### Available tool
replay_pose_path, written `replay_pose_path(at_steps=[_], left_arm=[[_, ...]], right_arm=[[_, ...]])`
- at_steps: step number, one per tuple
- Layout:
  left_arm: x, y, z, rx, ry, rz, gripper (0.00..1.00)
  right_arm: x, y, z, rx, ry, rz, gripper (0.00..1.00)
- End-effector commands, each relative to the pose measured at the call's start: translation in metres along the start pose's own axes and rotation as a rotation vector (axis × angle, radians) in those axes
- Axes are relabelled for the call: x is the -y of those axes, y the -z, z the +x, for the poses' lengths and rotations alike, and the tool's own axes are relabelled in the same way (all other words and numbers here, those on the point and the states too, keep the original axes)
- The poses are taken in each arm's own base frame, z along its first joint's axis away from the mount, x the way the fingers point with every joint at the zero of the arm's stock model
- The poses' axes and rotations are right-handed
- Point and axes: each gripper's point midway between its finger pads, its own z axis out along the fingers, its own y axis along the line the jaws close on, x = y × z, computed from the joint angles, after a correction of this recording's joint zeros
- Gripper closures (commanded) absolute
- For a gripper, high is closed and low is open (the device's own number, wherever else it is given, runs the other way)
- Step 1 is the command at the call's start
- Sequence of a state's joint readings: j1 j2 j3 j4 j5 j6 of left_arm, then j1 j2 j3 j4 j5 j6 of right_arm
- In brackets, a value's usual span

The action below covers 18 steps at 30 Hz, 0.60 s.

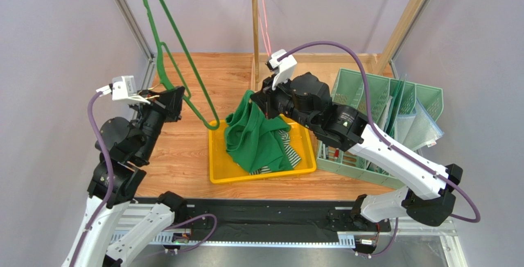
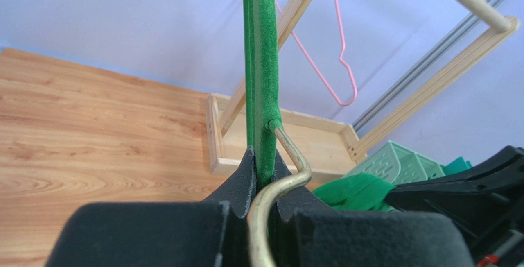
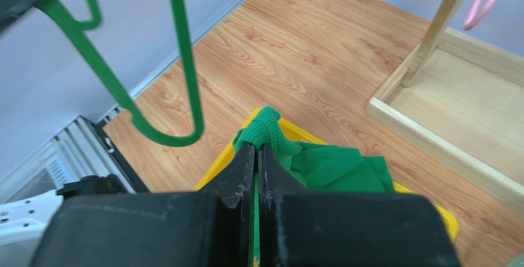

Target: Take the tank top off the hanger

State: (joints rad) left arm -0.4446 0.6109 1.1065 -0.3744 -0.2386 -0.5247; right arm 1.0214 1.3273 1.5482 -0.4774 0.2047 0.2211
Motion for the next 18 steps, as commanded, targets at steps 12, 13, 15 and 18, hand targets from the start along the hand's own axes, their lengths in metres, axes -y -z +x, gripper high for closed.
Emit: replay_pose_path(at_steps=[12,13,15,18], left_arm=[[-0.033,0.108,-0.033,0.014,-0.049,-0.099,1.00],[-0.035,0.112,-0.035,0.017,-0.049,-0.103,1.00],[-0.035,0.118,-0.036,0.010,-0.045,-0.105,1.00],[-0.031,0.119,-0.034,-0.001,-0.034,-0.083,1.00]], right_arm=[[-0.017,0.045,-0.100,0.228,0.044,-0.071,1.00],[-0.022,0.050,-0.105,0.242,0.039,-0.096,1.00],[-0.030,0.069,-0.127,0.289,0.036,-0.128,1.00],[-0.033,0.090,-0.152,0.349,0.037,-0.149,1.00]])
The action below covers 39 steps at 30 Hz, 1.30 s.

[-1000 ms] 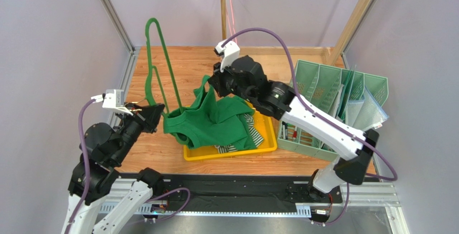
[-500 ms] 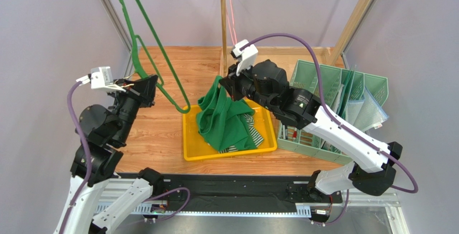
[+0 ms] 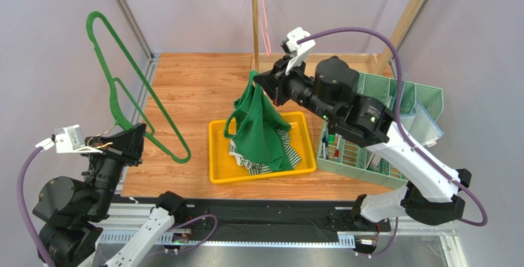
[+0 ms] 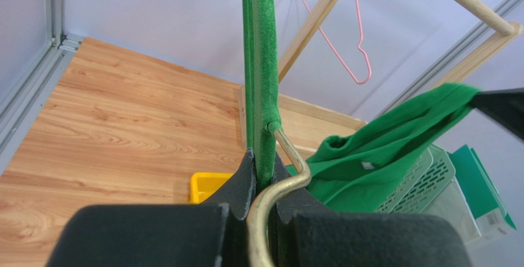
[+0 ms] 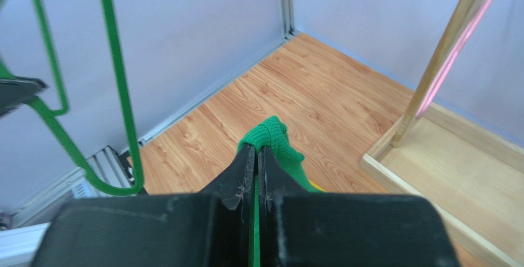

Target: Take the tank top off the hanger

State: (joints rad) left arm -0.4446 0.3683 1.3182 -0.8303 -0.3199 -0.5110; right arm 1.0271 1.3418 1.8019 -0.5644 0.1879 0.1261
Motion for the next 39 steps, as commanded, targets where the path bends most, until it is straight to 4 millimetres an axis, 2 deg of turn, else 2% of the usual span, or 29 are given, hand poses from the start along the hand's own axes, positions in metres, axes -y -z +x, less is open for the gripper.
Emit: replay_pose_path(at_steps=[1,4,9,13,19,23,25,27,28,30,31,33,35,37,38,39], left_arm=[[-0.002,0.002,0.007,-0.042,-0.020,-0.007,1.00],[-0.001,-0.001,0.012,-0.058,-0.014,-0.004,1.00],[-0.001,-0.004,0.019,-0.074,-0.011,-0.002,1.00],[0.000,-0.004,0.021,-0.082,-0.008,0.004,1.00],[-0.002,0.001,0.022,-0.088,-0.016,0.003,1.00],[-0.004,0.005,0.022,-0.090,-0.017,0.001,1.00],[-0.003,0.007,0.022,-0.094,-0.016,0.007,1.00],[0.000,0.009,0.021,-0.098,-0.012,0.024,1.00],[0.001,0.009,0.022,-0.101,-0.012,0.031,1.00],[0.008,0.010,0.022,-0.115,-0.015,0.062,1.00],[0.010,0.010,0.023,-0.123,-0.017,0.077,1.00],[0.019,0.008,0.028,-0.156,-0.030,0.119,1.00],[0.025,0.007,0.034,-0.189,-0.033,0.151,1.00],[0.028,0.003,0.040,-0.216,-0.033,0.161,1.00],[0.031,0.001,0.045,-0.238,-0.032,0.176,1.00],[0.033,-0.002,0.048,-0.254,-0.032,0.180,1.00]], right_arm=[[-0.016,0.047,-0.088,0.228,-0.025,-0.089,1.00],[-0.012,0.056,-0.104,0.263,-0.011,-0.070,1.00],[-0.003,0.053,-0.110,0.277,0.048,-0.019,1.00],[0.010,0.038,-0.102,0.262,0.086,0.063,1.00],[0.015,0.017,-0.094,0.252,0.108,0.107,1.00],[0.029,0.004,-0.080,0.216,0.115,0.173,1.00],[0.038,-0.004,-0.060,0.171,0.110,0.199,1.00],[0.047,-0.004,-0.046,0.149,0.101,0.231,1.00],[0.052,-0.011,-0.018,0.090,0.110,0.246,1.00],[0.057,-0.007,0.003,0.067,0.074,0.261,1.00],[0.062,-0.012,0.040,-0.006,0.083,0.271,1.00],[0.064,-0.005,0.059,-0.024,0.048,0.275,1.00],[0.069,-0.004,0.097,-0.092,0.033,0.285,1.00],[0.073,-0.003,0.121,-0.137,0.027,0.294,1.00],[0.076,-0.003,0.141,-0.175,0.029,0.298,1.00],[0.078,-0.003,0.148,-0.186,0.017,0.305,1.00]])
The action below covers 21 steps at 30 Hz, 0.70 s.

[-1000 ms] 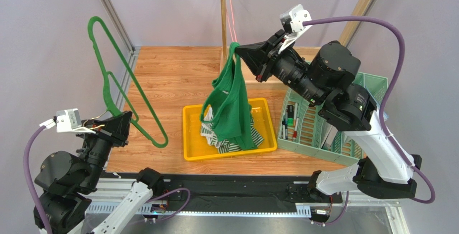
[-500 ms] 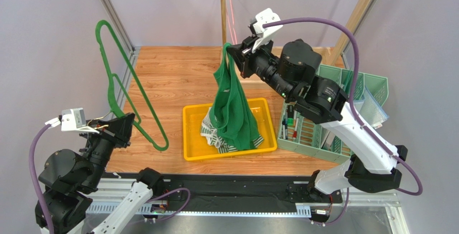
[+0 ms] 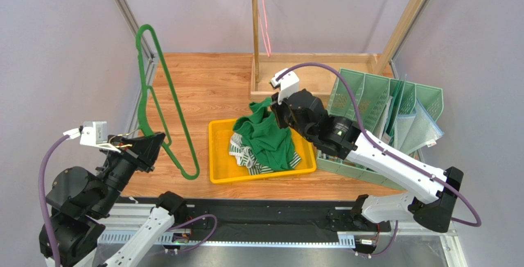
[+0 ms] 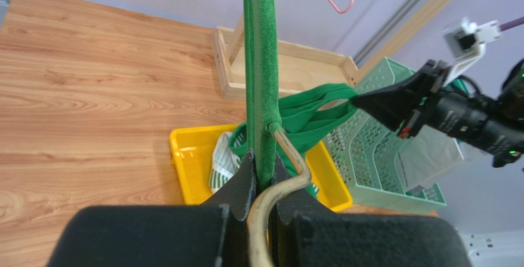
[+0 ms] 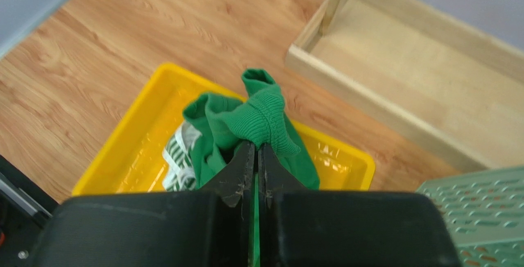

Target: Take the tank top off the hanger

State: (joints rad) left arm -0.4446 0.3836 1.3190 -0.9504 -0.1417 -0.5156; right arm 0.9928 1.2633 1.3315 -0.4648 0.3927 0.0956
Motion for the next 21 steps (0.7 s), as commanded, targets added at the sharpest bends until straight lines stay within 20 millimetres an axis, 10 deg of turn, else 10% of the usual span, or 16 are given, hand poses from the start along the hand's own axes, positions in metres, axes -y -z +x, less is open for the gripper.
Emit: replay_pose_path(at_steps=[1,5,13,21], left_arm=[[0.024,-0.014,0.006,-0.074,-0.009,0.104,1.00],[0.034,-0.020,0.017,-0.137,-0.007,0.154,1.00],[0.032,-0.021,0.025,-0.172,-0.011,0.149,1.00],[0.032,-0.026,0.030,-0.184,-0.023,0.157,1.00]], right_arm=[[0.007,0.001,0.009,0.031,-0.103,0.022,1.00],[0.003,-0.007,0.029,-0.020,-0.108,0.002,1.00],[-0.006,0.041,-0.008,0.061,-0.179,-0.135,1.00],[-0.016,0.082,0.039,-0.036,-0.259,-0.265,1.00]])
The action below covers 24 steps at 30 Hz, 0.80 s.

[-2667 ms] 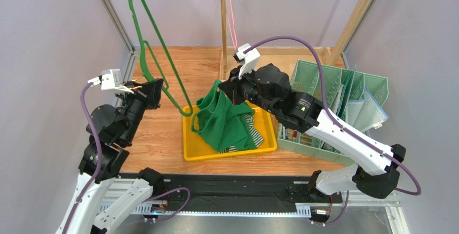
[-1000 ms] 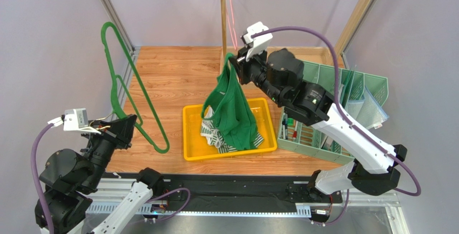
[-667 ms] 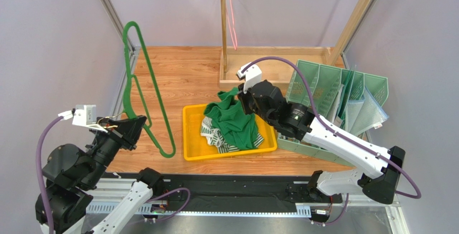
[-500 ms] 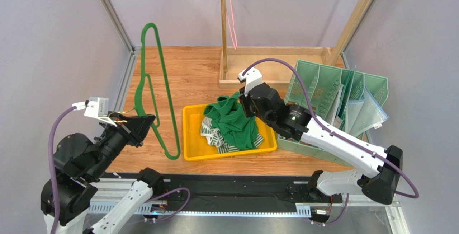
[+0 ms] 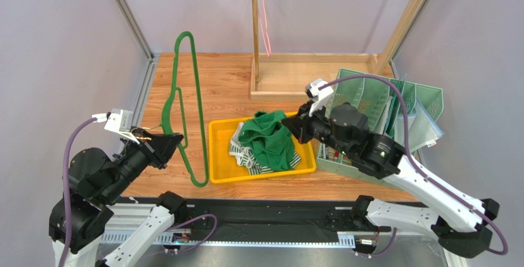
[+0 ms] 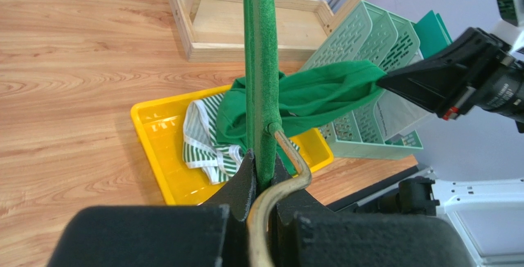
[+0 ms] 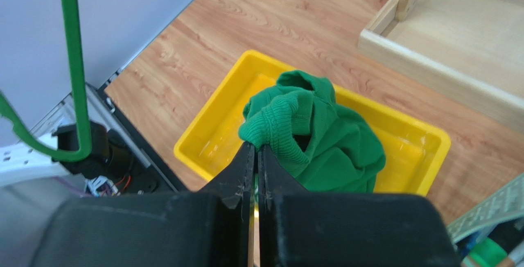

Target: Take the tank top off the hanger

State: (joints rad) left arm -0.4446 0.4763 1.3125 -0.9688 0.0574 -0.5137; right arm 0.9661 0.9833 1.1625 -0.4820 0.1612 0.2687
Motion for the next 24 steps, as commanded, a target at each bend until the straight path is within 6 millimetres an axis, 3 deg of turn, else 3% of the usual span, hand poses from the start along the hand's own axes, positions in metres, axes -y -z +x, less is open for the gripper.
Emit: replay_pose_path(at_steps=[1,4,6,9,15,17,18,24], left_arm=[[0.004,-0.008,-0.002,0.007,-0.020,0.030,1.00],[0.004,-0.013,0.000,0.001,-0.019,0.031,1.00],[0.005,-0.015,0.000,-0.006,-0.018,0.038,1.00],[0.008,-0.014,0.002,-0.018,-0.020,0.052,1.00],[0.009,-0.005,0.009,-0.040,-0.017,0.062,1.00],[0.012,-0.003,0.012,-0.056,-0.020,0.082,1.00],[0.012,-0.001,0.015,-0.068,-0.023,0.086,1.00],[0.015,0.002,0.034,-0.151,-0.040,0.127,1.00]], right_arm=[[0.006,0.024,0.029,-0.056,-0.066,-0.004,1.00],[0.025,0.029,0.037,-0.049,-0.060,0.082,1.00],[0.025,0.024,0.036,-0.042,-0.055,0.081,1.00],[0.017,0.003,0.039,-0.055,-0.058,0.055,1.00],[0.003,-0.068,0.062,-0.118,-0.080,0.030,1.00],[0.001,-0.095,0.086,-0.198,-0.086,0.036,1.00],[0.005,-0.110,0.109,-0.264,-0.082,0.064,1.00],[0.046,-0.140,0.203,-0.487,-0.043,0.238,1.00]])
